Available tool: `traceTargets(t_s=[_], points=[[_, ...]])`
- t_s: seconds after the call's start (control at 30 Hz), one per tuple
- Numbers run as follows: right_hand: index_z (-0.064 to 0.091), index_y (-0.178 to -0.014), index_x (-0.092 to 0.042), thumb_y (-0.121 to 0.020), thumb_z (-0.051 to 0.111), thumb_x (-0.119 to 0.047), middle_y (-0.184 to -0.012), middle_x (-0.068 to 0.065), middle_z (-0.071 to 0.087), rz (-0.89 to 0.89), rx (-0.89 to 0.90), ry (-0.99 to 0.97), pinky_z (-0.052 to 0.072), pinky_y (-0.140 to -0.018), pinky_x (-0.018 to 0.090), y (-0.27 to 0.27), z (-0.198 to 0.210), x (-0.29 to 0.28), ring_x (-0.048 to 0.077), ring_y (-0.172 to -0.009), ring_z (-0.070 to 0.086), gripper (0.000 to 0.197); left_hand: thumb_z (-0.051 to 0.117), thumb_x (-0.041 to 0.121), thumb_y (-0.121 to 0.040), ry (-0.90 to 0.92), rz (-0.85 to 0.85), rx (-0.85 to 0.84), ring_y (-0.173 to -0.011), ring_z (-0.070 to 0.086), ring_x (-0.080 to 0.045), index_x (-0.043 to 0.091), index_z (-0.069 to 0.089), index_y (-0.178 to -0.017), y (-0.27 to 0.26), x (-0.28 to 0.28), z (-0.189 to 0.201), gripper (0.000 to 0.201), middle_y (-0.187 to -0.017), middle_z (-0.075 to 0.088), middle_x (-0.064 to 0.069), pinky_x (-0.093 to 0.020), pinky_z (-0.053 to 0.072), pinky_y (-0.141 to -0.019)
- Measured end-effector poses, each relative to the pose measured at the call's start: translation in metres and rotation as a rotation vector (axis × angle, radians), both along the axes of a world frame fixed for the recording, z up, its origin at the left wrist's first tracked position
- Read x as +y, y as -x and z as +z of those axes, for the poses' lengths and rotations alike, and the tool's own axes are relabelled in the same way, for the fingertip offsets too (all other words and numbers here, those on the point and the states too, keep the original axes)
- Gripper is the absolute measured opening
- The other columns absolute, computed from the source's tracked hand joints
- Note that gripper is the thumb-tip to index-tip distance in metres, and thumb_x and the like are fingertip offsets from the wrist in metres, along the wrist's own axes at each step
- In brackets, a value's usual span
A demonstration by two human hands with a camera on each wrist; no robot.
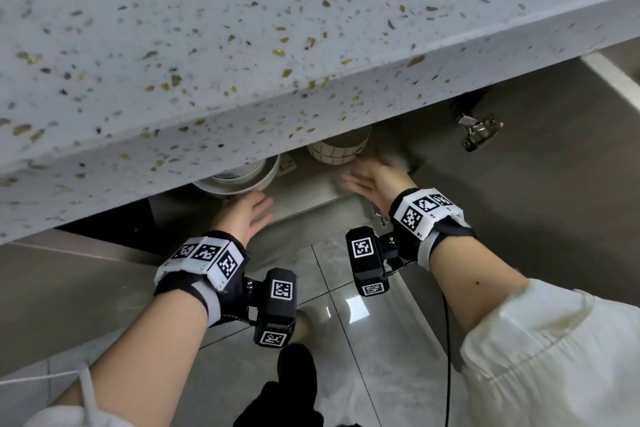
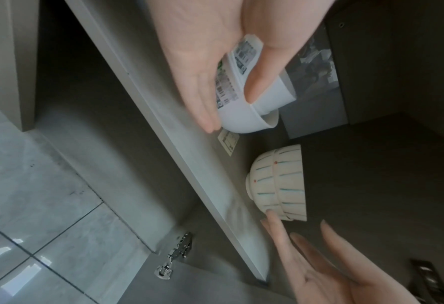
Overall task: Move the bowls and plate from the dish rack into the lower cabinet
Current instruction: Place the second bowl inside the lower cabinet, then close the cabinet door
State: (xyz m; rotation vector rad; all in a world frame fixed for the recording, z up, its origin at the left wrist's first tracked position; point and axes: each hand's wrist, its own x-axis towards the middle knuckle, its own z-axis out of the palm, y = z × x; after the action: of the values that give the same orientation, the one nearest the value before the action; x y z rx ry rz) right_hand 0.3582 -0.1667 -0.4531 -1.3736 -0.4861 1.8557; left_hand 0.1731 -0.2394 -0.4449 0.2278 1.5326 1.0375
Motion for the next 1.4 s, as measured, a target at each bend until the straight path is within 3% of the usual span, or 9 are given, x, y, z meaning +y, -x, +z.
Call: traceTargets(t_s=[0.13,0.27,0.43,0.53,0.6,0.77,0.93,1.23,1.4], points=[[0.046,-0.121,-0.002,-0.094,0.037,0.005,-0.095,0.02,0.058,0.111,-0.071,0.011,0.045,-0.093,0.04,-0.025,0.053,-0.03,0.041,-0.108,0.055,0.03,0.035,0.0,-0.095,0.07,-0.089,0.037,-0.134,0.044,-0.028,-0.003,0.054,-0.105,-0.017,-0.015,0.039,0.022,-0.138,0.047,-0.024,-0.037,0.04,-0.101],[0.045,-0.13,0.007,-0.093,0.035,0.005,-0.127,0.034,0.055,0.196,-0.263,-0.027,0.043,-0.102,0.041,-0.045,0.114,-0.066,0.041,-0.118,0.056,0.039,0.039,-0.003,-0.093,0.078,-0.197,0.015,-0.132,0.046,-0.031,0.001,0.043,-0.122,-0.046,-0.037,0.096,0.03,-0.114,0.058,-0.022,-0.039,0.04,-0.1],[0.056,-0.116,0.001,-0.092,0.037,0.001,-0.122,0.033,0.06,0.208,-0.442,-0.138,0.052,-0.081,0.027,-0.078,0.191,-0.105,0.021,-0.077,0.063,0.031,0.04,0.001,-0.093,-0.008,-0.435,0.114,-0.109,0.055,-0.021,-0.001,0.052,-0.126,-0.082,-0.065,0.171,0.035,-0.132,0.056,-0.021,-0.025,0.047,-0.079],[0.063,-0.094,-0.01,-0.085,0.044,-0.001,-0.108,0.024,0.067,0.104,-0.653,-0.244,0.052,-0.086,0.03,-0.102,0.226,-0.121,0.021,-0.084,0.064,0.023,0.043,0.006,-0.092,-0.113,-0.515,0.333,-0.108,0.054,-0.017,0.01,0.058,-0.118,-0.093,-0.072,0.202,0.03,-0.132,0.057,-0.015,-0.028,0.048,-0.085],[0.063,-0.098,-0.016,-0.084,0.044,-0.005,-0.108,0.01,0.066,0.078,-0.899,-0.301,0.048,-0.091,0.031,-0.12,0.241,-0.13,0.022,-0.1,0.062,0.027,0.043,0.009,-0.091,-0.188,-0.617,0.676,-0.117,0.052,-0.02,0.014,0.056,-0.12,-0.095,-0.075,0.219,0.033,-0.135,0.052,-0.009,-0.033,0.042,-0.098],[0.038,-0.141,-0.011,-0.086,0.046,-0.012,-0.144,0.014,0.044,0.195,-1.408,-0.195,0.028,-0.112,0.035,-0.162,0.24,-0.15,0.03,-0.134,0.037,0.056,0.045,0.01,-0.089,-0.356,-0.799,1.257,-0.136,0.032,-0.024,0.008,0.041,-0.136,-0.081,-0.087,0.235,0.047,-0.147,0.033,-0.008,-0.037,0.035,-0.107],[0.041,-0.135,-0.006,-0.089,0.043,-0.018,-0.136,0.018,0.049,0.269,-1.583,0.03,0.033,-0.101,0.042,-0.178,0.213,-0.181,0.038,-0.125,0.044,0.047,0.049,0.006,-0.083,-0.407,-0.825,1.498,-0.142,0.023,-0.034,0.003,0.035,-0.14,-0.056,-0.103,0.231,0.058,-0.152,0.027,-0.019,-0.043,0.025,-0.115],[0.052,-0.119,-0.013,-0.096,0.029,-0.03,-0.114,0.018,0.064,0.335,-1.554,0.191,0.036,-0.075,0.033,-0.119,0.223,-0.197,0.037,-0.108,0.059,0.036,0.045,0.015,-0.089,-0.372,-1.0,1.49,-0.149,0.003,-0.023,0.007,0.011,-0.149,0.009,-0.111,0.233,0.07,-0.161,0.007,-0.01,-0.039,0.001,-0.12],[0.054,-0.117,-0.01,-0.095,0.034,-0.031,-0.119,0.017,0.062,0.307,-1.426,0.213,0.038,-0.08,0.034,-0.053,0.226,-0.201,0.036,-0.112,0.056,0.036,0.044,0.018,-0.091,-0.36,-0.973,1.448,-0.149,0.001,-0.023,0.01,0.013,-0.149,0.05,-0.122,0.239,0.066,-0.161,0.005,-0.009,-0.038,0.0,-0.12]])
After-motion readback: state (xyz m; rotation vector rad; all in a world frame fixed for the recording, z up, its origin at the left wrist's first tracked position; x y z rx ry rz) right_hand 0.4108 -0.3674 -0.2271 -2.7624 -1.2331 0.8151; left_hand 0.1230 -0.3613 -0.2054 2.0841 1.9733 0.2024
